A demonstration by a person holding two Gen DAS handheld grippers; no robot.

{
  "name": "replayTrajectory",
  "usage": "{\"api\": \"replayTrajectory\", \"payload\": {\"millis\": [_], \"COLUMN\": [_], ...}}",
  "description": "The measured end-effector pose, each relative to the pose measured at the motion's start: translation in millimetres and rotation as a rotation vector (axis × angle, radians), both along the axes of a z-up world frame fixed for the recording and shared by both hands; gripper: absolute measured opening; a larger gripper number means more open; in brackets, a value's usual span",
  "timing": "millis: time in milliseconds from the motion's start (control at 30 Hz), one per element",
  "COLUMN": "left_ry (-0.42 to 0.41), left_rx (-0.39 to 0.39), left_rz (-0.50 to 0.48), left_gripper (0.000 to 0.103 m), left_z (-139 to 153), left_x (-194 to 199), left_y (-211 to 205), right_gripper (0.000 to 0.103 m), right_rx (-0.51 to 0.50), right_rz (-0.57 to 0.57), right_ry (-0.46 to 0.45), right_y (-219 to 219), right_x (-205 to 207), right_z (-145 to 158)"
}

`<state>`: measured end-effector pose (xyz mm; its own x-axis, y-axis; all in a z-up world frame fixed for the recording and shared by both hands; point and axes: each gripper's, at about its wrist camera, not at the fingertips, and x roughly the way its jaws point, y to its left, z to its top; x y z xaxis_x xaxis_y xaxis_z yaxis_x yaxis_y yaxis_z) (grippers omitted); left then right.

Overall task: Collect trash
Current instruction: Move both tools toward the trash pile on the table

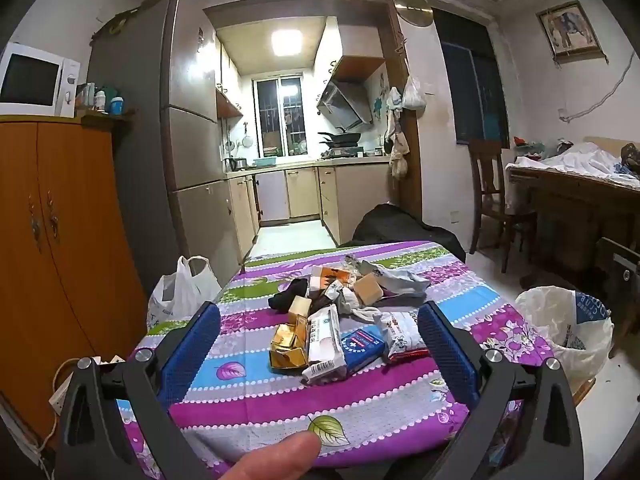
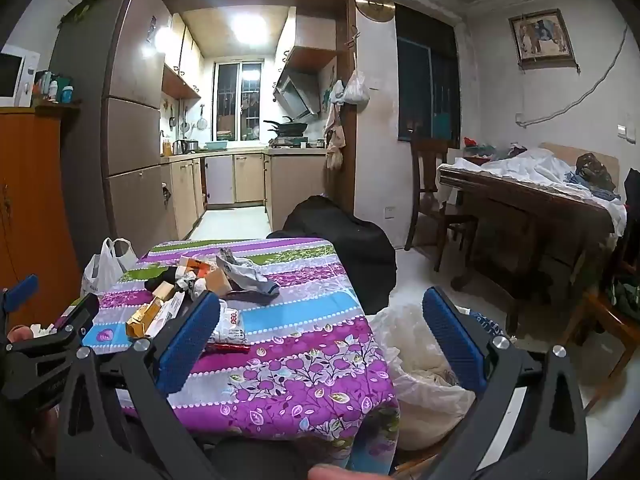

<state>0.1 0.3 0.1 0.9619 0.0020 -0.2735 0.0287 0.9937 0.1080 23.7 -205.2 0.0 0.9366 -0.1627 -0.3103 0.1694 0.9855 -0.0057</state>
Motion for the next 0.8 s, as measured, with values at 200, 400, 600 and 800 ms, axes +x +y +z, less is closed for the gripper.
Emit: {"api": "replayTrajectory", "payload": {"millis": [200,400,600,800], "left_ry": [0.000,0.014,0.028,0.106], "left_rx": [0.002,0.011,0.010,-0.008], "left_rz": [0.002,-0.003,0.001,-0.008], "left_gripper": [0.098,0.098,0.098,0.098], "left_z": [0,-7,-10,-17], "left_x": [-2,6,8,16], "left_y": [1,-1,0,4], "right_gripper": [0.098,0.098,0.098,0.098], "right_rx": [-0.001,-0.001,-0.005,0.007], "right_rz": [0.001,0.003,0.004,-0.002], "right_ry": [0.004,0.009,0.015,0.025], "right_y": [1,0,3,1], "right_x": [0,3,4,4], "right_z": [0,-7,-6,-8]}}
